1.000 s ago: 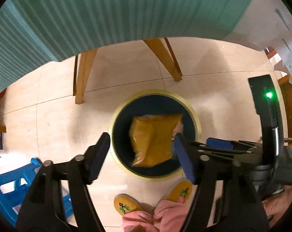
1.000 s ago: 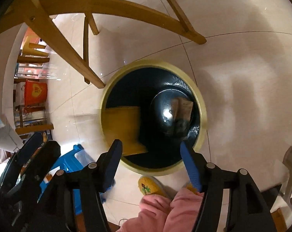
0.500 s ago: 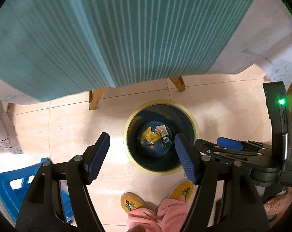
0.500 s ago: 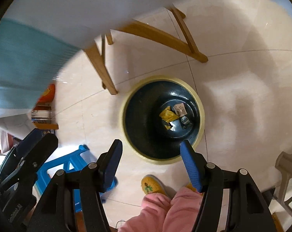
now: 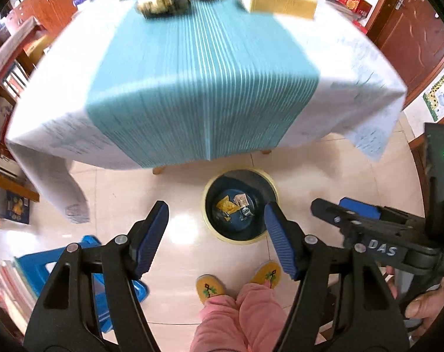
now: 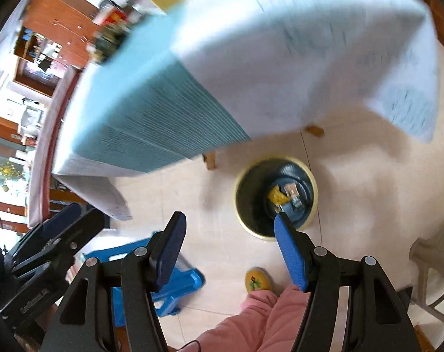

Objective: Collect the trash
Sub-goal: 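Grasp the crumpled wrappers with the left tool while the right grasps the toothpaste box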

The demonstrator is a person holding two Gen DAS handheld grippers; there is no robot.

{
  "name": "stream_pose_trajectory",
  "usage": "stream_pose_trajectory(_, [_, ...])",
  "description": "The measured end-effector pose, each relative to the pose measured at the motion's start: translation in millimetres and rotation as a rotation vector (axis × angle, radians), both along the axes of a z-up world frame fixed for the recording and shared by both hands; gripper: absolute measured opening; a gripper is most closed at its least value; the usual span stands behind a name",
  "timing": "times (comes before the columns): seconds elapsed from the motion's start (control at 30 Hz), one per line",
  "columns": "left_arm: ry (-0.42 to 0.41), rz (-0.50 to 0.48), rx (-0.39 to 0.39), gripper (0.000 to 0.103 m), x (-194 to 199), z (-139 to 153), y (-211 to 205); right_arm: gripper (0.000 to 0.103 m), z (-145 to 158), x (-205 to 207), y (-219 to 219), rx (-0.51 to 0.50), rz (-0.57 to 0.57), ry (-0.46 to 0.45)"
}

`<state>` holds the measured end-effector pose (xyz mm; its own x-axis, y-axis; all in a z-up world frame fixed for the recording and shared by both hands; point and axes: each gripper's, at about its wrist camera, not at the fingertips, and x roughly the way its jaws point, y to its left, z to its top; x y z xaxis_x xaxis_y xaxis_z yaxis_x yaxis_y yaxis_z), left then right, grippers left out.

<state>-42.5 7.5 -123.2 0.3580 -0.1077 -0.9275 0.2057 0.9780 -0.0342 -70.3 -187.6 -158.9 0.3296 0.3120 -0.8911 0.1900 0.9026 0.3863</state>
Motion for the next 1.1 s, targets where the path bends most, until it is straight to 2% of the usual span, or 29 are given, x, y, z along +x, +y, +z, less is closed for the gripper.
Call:
stream_pose_trajectory(0.07, [-0.009, -0.005, -0.011, 0.065, 0.2, 17.8, 5.7, 0.064, 25.6, -0.5, 6.9, -0.009, -0.001, -0.026])
stream_pose_trajectory(0.17, [-0.032, -0.016, -0.024, 0.065, 3.4, 62.2, 16.0, 0.064, 71.8, -0.4, 20.2, -0.026, 0.001, -0.076])
stream_pose_trajectory(0.33, [-0.142, -0.032, -0.064, 0.065, 18.5, 133.1, 33.8, 0.064, 145.4, 6.7, 35.5, -0.087, 0.013, -0.198])
stream_pose_trajectory(0.53, [-0.234, -0.024, -0.094, 0.065, 52.3, 192.2, 51.7, 0.064, 208.9, 38.5, 42.6, -0.147, -0.003, -0.312])
stream_pose_trajectory(0.67, [-0.278, -0.013, -0.090, 0.065, 79.9, 212.6, 61.1, 0.064, 245.3, 67.1, 42.6, -0.174, -0.012, -0.389])
stream_pose_trajectory(0.8, [-0.279, 0.003, -0.088, 0.065, 108.9, 223.4, 62.9, 0.064, 263.3, 95.7, 42.6, -0.195, 0.006, -0.431])
stream_pose_trajectory(0.97, [-0.264, 0.029, -0.106, 0.065, 140.1, 214.8, 62.8, 0.064, 262.9, 123.6, 35.1, -0.198, 0.035, -0.448])
stream_pose_trajectory(1.1, [-0.268, 0.030, -0.101, 0.065, 168.4, 202.2, 55.9, 0.064, 250.6, 159.1, 22.7, -0.217, 0.087, -0.430])
